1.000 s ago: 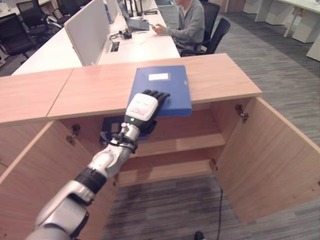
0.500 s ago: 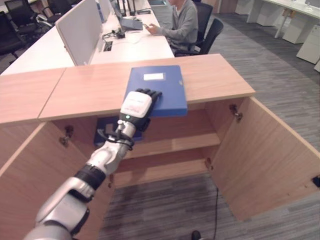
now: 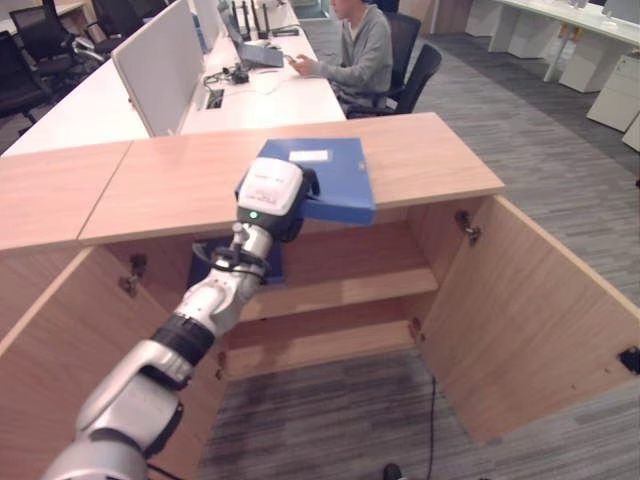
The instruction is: Put the empty folder in the office cabinet
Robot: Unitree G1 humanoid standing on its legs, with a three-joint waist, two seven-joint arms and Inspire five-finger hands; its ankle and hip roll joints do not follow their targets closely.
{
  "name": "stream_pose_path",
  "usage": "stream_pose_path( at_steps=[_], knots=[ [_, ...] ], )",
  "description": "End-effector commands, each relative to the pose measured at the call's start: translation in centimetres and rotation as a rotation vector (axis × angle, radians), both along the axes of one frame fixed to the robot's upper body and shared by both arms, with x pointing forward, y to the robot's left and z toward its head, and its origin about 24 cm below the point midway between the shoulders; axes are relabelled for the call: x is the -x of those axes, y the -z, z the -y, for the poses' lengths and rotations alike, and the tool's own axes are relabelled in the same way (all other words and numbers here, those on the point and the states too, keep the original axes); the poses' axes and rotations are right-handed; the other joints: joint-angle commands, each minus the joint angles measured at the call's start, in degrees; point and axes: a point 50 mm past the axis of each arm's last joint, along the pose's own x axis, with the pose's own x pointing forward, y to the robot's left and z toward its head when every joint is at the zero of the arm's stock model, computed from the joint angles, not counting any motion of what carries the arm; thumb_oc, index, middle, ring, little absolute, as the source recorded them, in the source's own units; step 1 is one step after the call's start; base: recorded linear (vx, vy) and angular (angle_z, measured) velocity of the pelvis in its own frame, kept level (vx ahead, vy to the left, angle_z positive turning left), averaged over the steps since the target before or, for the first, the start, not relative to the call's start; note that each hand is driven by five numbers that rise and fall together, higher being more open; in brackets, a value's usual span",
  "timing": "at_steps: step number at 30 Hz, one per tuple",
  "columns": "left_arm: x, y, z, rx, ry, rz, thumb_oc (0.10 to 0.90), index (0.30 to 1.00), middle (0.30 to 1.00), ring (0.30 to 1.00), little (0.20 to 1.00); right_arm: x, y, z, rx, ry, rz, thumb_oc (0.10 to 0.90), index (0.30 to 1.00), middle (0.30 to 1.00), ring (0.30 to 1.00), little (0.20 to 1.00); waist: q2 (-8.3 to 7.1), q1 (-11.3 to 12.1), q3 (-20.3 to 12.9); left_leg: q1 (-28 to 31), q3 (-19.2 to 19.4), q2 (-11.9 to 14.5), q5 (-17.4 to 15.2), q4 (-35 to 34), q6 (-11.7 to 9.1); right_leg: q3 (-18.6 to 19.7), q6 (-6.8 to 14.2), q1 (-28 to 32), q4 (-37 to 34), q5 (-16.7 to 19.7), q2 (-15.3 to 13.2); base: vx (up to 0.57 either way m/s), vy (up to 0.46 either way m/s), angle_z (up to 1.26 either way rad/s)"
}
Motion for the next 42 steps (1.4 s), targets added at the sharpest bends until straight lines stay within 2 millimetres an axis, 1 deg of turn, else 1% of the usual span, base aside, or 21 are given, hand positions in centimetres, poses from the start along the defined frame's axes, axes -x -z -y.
stream_pose_path(
  at_steps=[1,4,7,8,14,15,16,20,21,22,24,26,28,29,30,35,37,38,40,41,42],
  knots=[
    [-1.2,-8.1,0.0,0.116,0.013,0.195,0.400,0.300,0.300,0.300,0.300,-1.5,-0.8,2.0,0.059,0.016,0.044,0.800,0.900,0.900,0.900,0.900,1.25,0.84,-0.59,3.12,-0.35,8.29,-3.54,-0.06,-7.34,0.31,7.45,3.44,0.87,-7.12,-4.11,0.00,0.000,0.00],
    [-0.4,-9.1,0.0,0.176,0.050,0.241,0.400,0.300,0.300,0.300,0.300,-1.4,-0.8,1.9,0.053,0.029,0.042,0.800,0.900,0.900,0.900,0.900,1.26,1.43,-0.52,2.98,-0.74,8.31,-3.35,-0.06,-7.36,0.04,7.32,3.59,0.92,-7.20,-4.09,0.00,0.000,0.00],
    [-0.2,-9.5,0.0,0.189,0.063,0.256,0.400,0.300,0.300,0.300,0.300,-1.4,-0.8,1.9,0.051,0.028,0.040,0.800,0.900,0.900,0.900,0.900,1.32,1.53,-0.52,2.88,-0.92,8.32,-3.30,-0.06,-7.38,-0.08,7.31,3.65,0.92,-7.23,-4.11,0.00,0.000,0.00],
    [0.6,-10.5,0.0,0.209,0.092,0.303,0.400,0.300,0.300,0.300,0.300,-1.4,-0.7,1.8,0.048,0.032,0.040,0.800,0.900,0.900,0.900,0.900,1.35,1.90,-0.53,2.74,-1.13,8.31,-3.24,-0.06,-7.37,-0.23,7.29,3.67,0.92,-7.25,-4.17,-0.01,-0.004,0.03],
    [3.5,-13.8,-0.1,0.322,0.211,0.462,0.400,0.300,0.300,0.300,0.300,-1.5,-0.6,1.5,0.034,0.026,0.037,0.800,0.900,0.900,0.900,0.900,1.65,3.10,-0.61,2.45,-1.92,8.09,-3.04,-0.06,-7.36,-0.88,7.07,4.05,0.83,-7.46,-4.18,0.00,-0.004,0.02],
    [3.5,-13.8,-0.1,0.322,0.210,0.461,0.400,0.300,0.300,0.300,0.300,-1.5,-0.7,1.6,0.034,0.025,0.037,0.800,0.900,0.900,0.900,0.900,1.68,3.03,-0.62,2.44,-1.93,8.10,-3.04,-0.06,-7.36,-0.90,7.07,4.06,0.83,-7.46,-4.18,-0.01,-0.004,0.04],
    [4.5,-14.6,-0.3,0.367,0.250,0.510,0.400,0.300,0.300,0.300,0.300,-1.5,-0.6,1.3,0.025,0.026,0.036,0.800,0.900,0.900,0.900,0.900,1.69,3.67,-0.67,2.34,-2.15,7.98,-3.00,-0.06,-7.31,-1.15,7.00,4.18,0.80,-7.47,-4.18,0.00,-0.010,0.08],
    [7.1,-16.1,-0.9,0.453,0.351,0.600,0.400,0.300,0.300,0.300,0.300,-1.5,-0.5,1.0,0.013,0.023,0.034,0.800,0.900,0.900,0.900,0.900,1.80,4.73,-0.85,2.10,-2.65,7.94,-2.75,-0.06,-7.29,-1.54,6.88,4.41,0.72,-7.48,-4.26,0.00,-0.009,0.04],
    [7.2,-16.0,-1.0,0.455,0.349,0.599,0.400,0.300,0.300,0.300,0.300,-1.5,-0.5,1.1,0.014,0.020,0.033,0.800,0.900,0.900,0.900,0.900,1.88,4.59,-0.89,2.11,-2.65,7.94,-2.75,-0.06,-7.29,-1.54,6.87,4.41,0.73,-7.48,-4.26,-0.01,-0.017,0.06],
    [8.5,-16.3,-1.6,0.512,0.403,0.623,0.400,0.300,0.300,0.300,0.300,-1.5,-0.4,0.9,0.008,0.017,0.030,0.800,0.900,0.900,0.900,0.900,1.95,5.28,-0.96,1.96,-2.89,7.86,-2.60,-0.06,-7.28,-1.69,6.81,4.50,0.66,-7.50,-4.27,-0.01,-0.017,0.08],
    [9.8,-16.2,-2.2,0.607,0.478,0.623,0.400,0.300,0.300,0.300,0.300,-1.6,-0.4,0.8,0.000,0.021,0.035,0.800,0.900,0.900,0.900,0.900,2.02,5.91,-0.83,1.46,-3.09,7.79,-1.72,-0.06,-7.19,-1.87,6.68,4.20,0.59,-6.86,-4.25,-0.03,-0.017,0.06],
    [10.8,-15.6,-3.0,0.721,0.573,0.579,0.400,0.300,0.300,0.300,0.300,-1.8,-0.5,1.0,-0.002,0.021,0.040,0.800,0.900,0.900,0.900,0.900,2.32,6.31,-1.03,1.58,-3.33,7.74,-2.19,-0.06,-7.30,-2.00,6.70,4.45,0.51,-7.39,-4.31,0.01,-0.009,0.02],
    [11.7,-14.8,-3.8,0.845,0.684,0.490,0.400,0.300,0.300,0.300,0.300,-2.0,-0.6,1.2,-0.005,0.018,0.044,0.800,0.900,0.900,0.900,0.900,2.43,6.83,-0.99,1.41,-3.50,7.70,-2.04,-0.06,-7.29,-2.15,6.67,4.48,0.50,-7.36,-4.32,-0.03,-0.008,0.09],
    [12.1,-14.3,-4.2,0.904,0.732,0.442,0.400,0.300,0.300,0.300,0.300,-2.1,-0.6,1.2,-0.011,0.017,0.045,0.800,0.900,0.900,0.900,0.900,2.53,7.24,-0.75,1.08,-3.59,7.62,-1.34,-0.06,-7.18,-2.25,6.56,4.25,0.54,-6.75,-4.39,0.00,0.000,0.00],
    [12.5,-13.6,-4.8,0.978,0.792,0.377,0.400,0.300,0.300,0.300,0.300,-2.2,-0.7,1.3,-0.012,0.006,0.041,0.800,0.900,0.900,0.900,0.900,2.72,7.40,-0.88,1.30,-3.70,7.64,-1.95,-0.06,-7.30,-2.29,6.65,4.57,0.51,-7.32,-4.43,0.00,0.000,0.00],
    [12.9,-9.6,-6.5,1.258,0.878,0.142,0.400,0.300,0.300,0.300,0.300,-2.4,-0.6,0.9,-0.049,-0.016,0.039,0.800,0.900,0.900,0.900,0.900,2.99,8.38,-0.60,1.36,-4.28,7.51,-2.07,-0.06,-7.31,-2.80,6.40,5.15,0.43,-7.43,-4.44,0.01,-0.003,0.08],
    [13.1,-7.1,-7.1,1.391,0.888,0.035,0.400,0.300,0.300,0.300,0.300,-3.4,-0.7,0.2,-0.090,-0.003,0.086,0.800,0.900,0.900,0.900,0.900,3.04,9.23,-0.34,1.24,-4.67,7.49,-2.08,-0.06,-7.32,-3.19,6.27,5.25,0.42,-7.45,-4.46,0.01,0.006,0.04],
    [13.2,-7.1,-7.1,1.393,0.888,0.033,0.400,0.300,0.300,0.300,0.300,-3.4,-0.7,0.2,-0.090,-0.005,0.084,0.800,0.900,0.900,0.900,0.900,3.09,9.14,-0.43,1.25,-4.66,7.49,-2.09,-0.06,-7.32,-3.19,6.27,5.26,0.42,-7.45,-4.46,0.01,0.009,0.03],
    [13.3,-5.4,-7.3,1.491,0.897,-0.031,0.400,0.300,0.300,0.300,0.300,-4.8,-0.9,-0.8,-0.156,0.034,0.163,0.800,0.900,0.900,0.900,0.900,3.11,9.56,-0.31,1.10,-4.94,7.43,-2.14,-0.06,-7.26,-3.32,6.14,5.33,0.41,-7.54,-4.45,0.00,0.008,0.08],
    [13.4,-4.9,-7.3,1.528,0.905,-0.052,0.400,0.300,0.300,0.300,0.300,-5.4,-1.0,-1.3,-0.196,0.066,0.202,0.800,0.900,0.900,0.900,0.900,3.08,9.71,-0.24,1.04,-5.01,7.42,-2.14,-0.06,-7.26,-3.34,6.11,5.32,0.42,-7.53,-4.44,0.00,0.008,0.11],
    [13.4,-3.9,-7.2,1.590,0.919,-0.085,0.400,0.300,0.300,0.300,0.300,-6.7,-1.3,-2.6,-0.315,0.167,0.301,0.800,0.900,0.900,0.900,0.900,3.00,9.87,-0.24,1.01,-5.12,7.42,-2.15,-0.06,-7.27,-3.37,6.04,5.34,0.43,-7.52,-4.39,0.01,0.012,0.06]
  ],
)
